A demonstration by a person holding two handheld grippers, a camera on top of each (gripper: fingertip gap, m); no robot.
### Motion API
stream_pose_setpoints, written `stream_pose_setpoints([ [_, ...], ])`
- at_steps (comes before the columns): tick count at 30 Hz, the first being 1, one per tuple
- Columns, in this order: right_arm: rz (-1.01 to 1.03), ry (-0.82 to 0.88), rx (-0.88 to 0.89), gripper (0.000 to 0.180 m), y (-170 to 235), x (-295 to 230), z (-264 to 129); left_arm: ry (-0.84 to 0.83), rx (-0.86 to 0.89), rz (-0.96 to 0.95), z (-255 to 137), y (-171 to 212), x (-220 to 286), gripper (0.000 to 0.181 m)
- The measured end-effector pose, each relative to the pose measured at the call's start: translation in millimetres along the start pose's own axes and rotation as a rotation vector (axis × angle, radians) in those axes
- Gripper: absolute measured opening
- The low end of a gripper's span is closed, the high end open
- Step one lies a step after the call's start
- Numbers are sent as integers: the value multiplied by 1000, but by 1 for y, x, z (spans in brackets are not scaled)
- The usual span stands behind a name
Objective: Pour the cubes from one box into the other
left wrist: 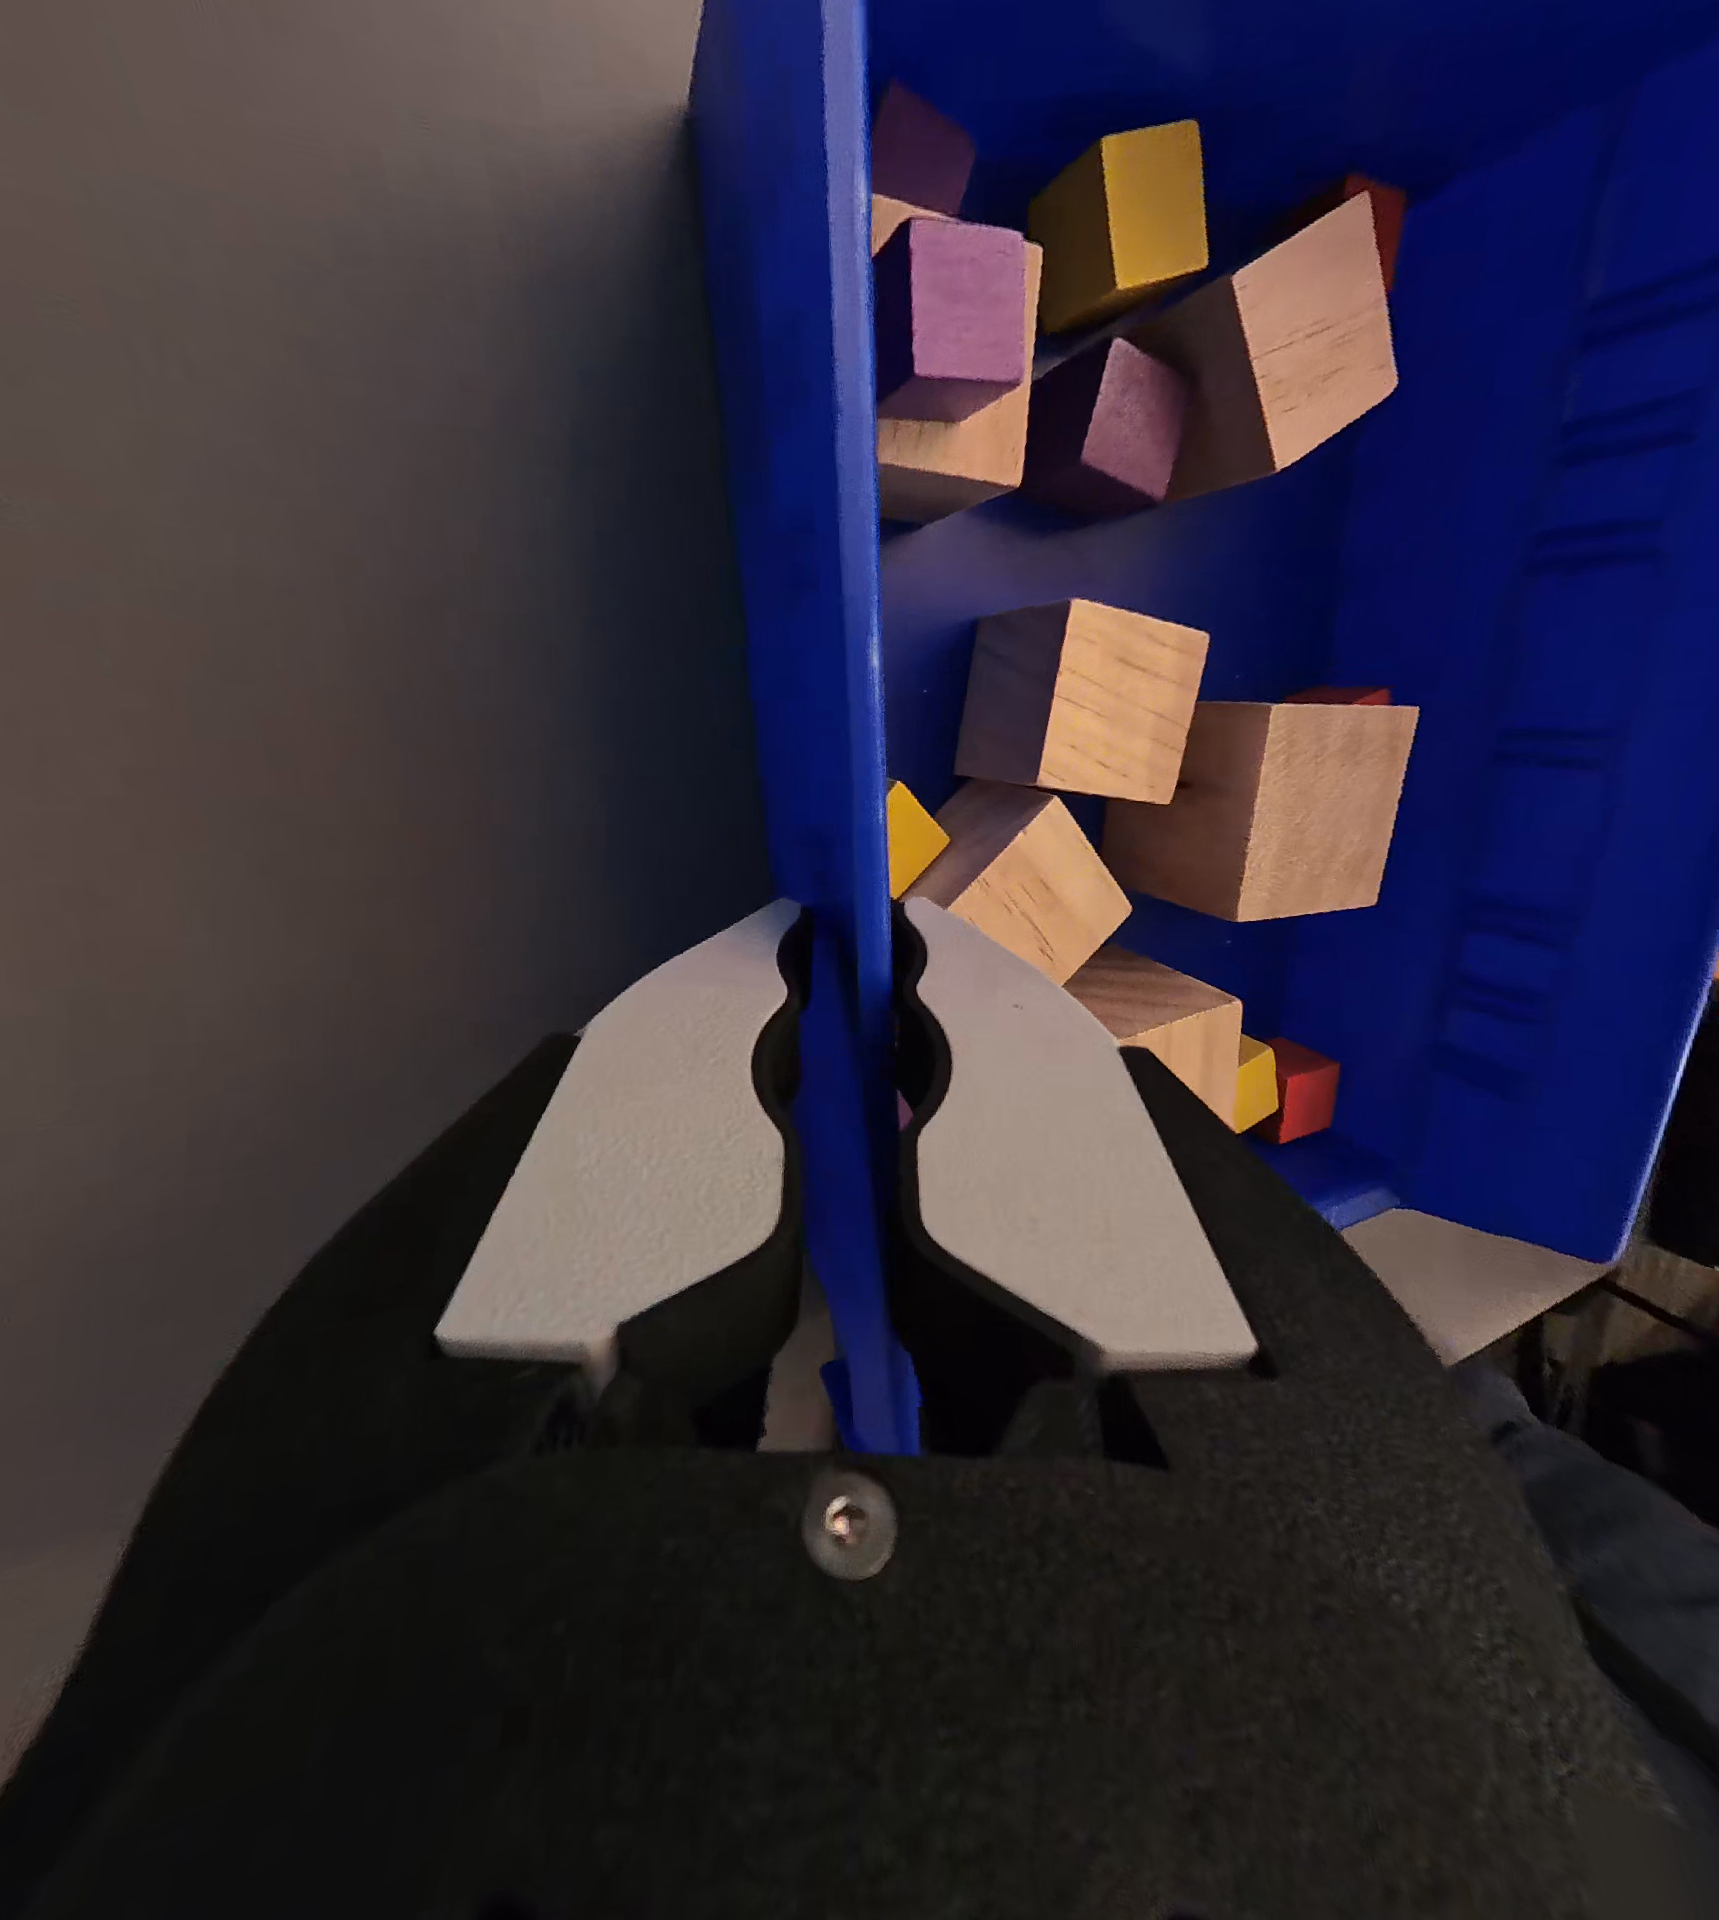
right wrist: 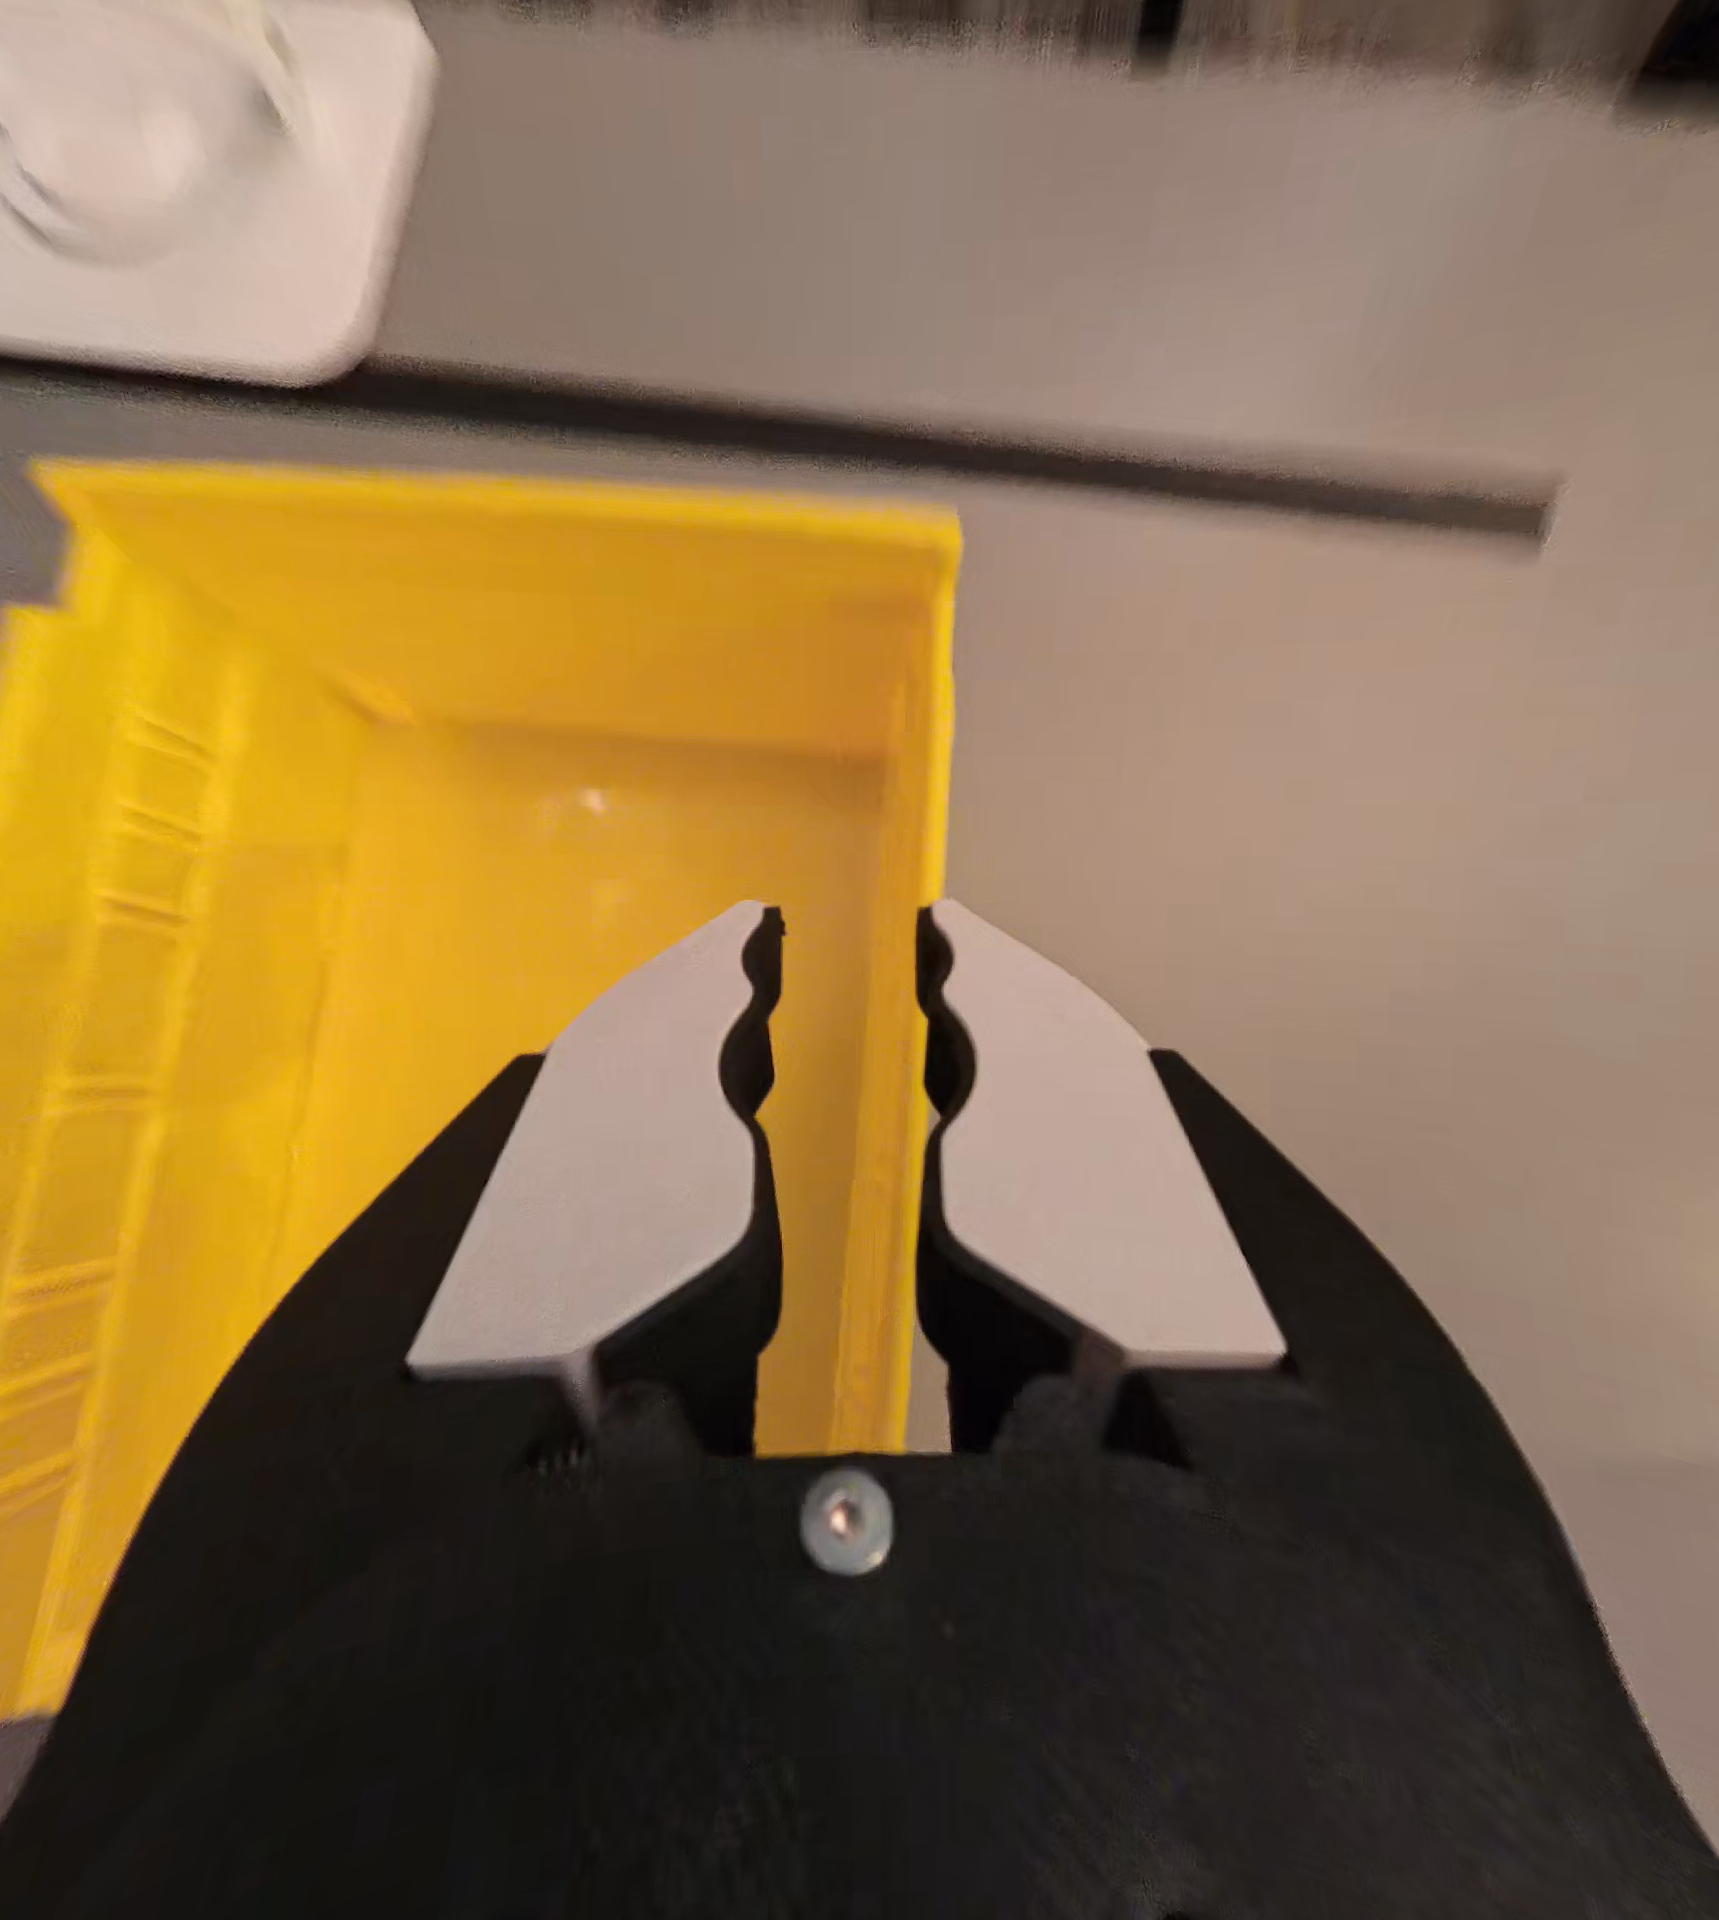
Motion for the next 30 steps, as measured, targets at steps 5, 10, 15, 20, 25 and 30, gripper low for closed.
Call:
stream_pose_setpoints([
  [5,-85,-59,580,26,-67,-55,-80,-51,6,-54,-10,6,-12,11],
  [10,-85,-253,840,58,-101,-98,-116,-75,-1,-35,-11,7,-13,10],
  [15,-38,-341,821,63,-111,-109,-106,-113,-3,-36,-9,5,-14,8],
  [20,-59,-263,901,59,-106,-100,-99,-117,15,-81,-9,6,-15,8],
  [25,-61,-252,886,60,-105,-95,-99,-145,15,-94,-12,7,-18,7],
  [30,-121,-170,960,60,-105,-88,-107,-153,20,-102,-14,9,-22,7],
])
Point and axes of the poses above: each gripper's, where its closed fingertips meet, z out along the fingers, y out of its underside, x = y × z across the jaws, the point moved 3 cm from there along -z, back along the fingers, and after that the axes turned 9 degrees about y, right-handed, at the moved point
